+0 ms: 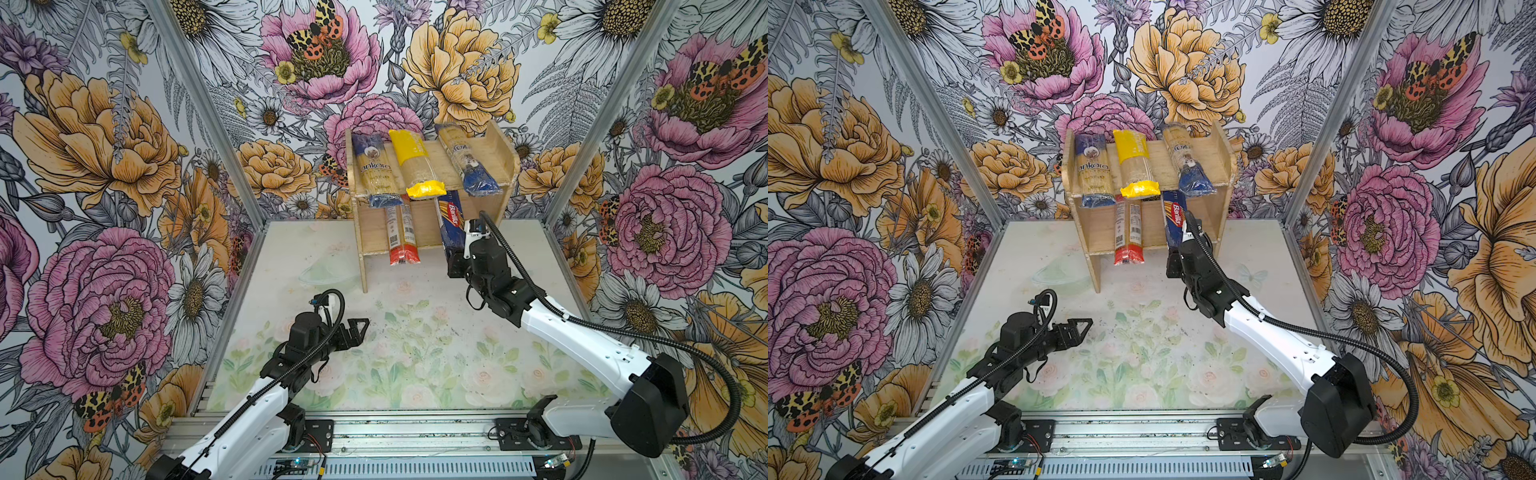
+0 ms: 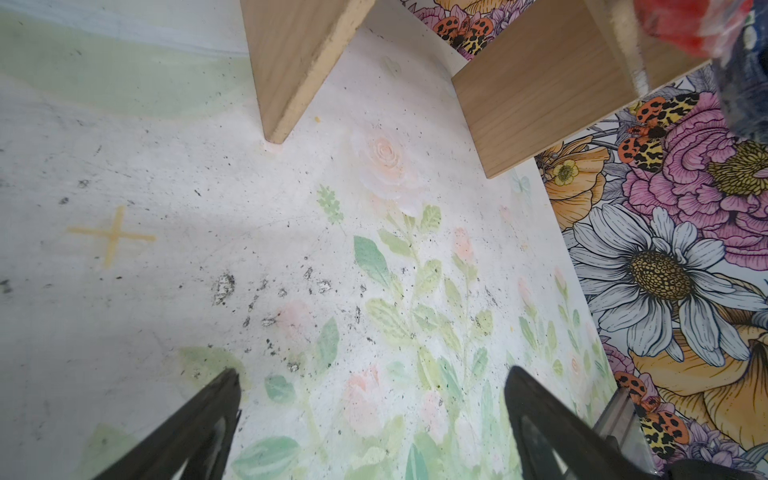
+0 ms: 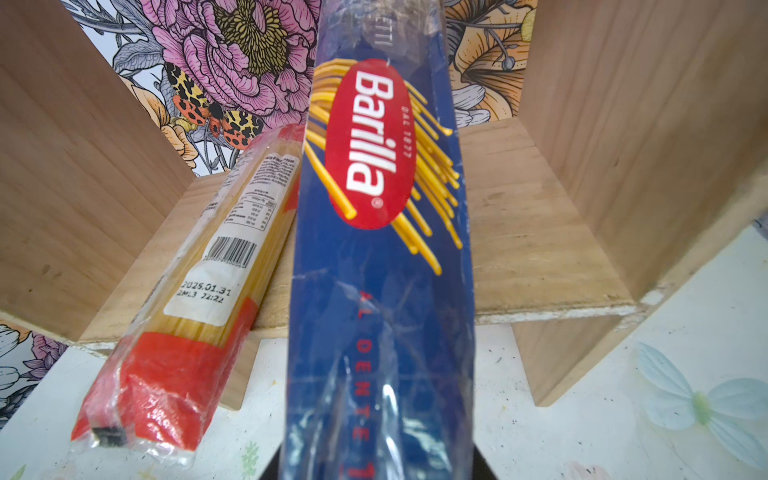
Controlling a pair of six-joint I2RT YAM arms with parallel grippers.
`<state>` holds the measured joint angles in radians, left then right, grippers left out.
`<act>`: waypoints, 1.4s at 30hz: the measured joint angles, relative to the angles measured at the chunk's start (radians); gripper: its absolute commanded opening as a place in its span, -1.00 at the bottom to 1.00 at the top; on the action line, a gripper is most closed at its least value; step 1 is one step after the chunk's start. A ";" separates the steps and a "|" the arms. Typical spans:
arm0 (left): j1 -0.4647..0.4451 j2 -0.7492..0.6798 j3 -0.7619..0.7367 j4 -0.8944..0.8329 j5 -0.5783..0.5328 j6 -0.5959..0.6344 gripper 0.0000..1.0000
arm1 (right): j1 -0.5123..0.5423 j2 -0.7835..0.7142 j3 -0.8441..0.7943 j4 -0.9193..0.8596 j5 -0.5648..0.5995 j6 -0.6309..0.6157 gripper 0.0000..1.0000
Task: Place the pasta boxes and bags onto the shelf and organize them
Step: 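Push the Barilla box's far end into the lower tier beside the red-capped bag, then lower the Barilla box flat onto the lower tier with the right gripper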
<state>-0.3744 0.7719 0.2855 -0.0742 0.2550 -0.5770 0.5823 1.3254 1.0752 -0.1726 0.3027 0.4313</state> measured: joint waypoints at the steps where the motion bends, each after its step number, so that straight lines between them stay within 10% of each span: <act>1: 0.000 0.000 0.000 0.000 0.000 0.000 0.98 | 0.000 0.006 0.000 0.000 0.000 -0.002 -1.00; 42: 0.019 -0.013 0.000 -0.007 0.005 0.003 0.98 | 0.000 0.114 0.046 0.036 0.044 -0.078 -1.00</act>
<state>-0.3553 0.7586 0.2855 -0.0814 0.2596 -0.5739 0.5823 1.4391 1.1210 -0.1368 0.3470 0.3531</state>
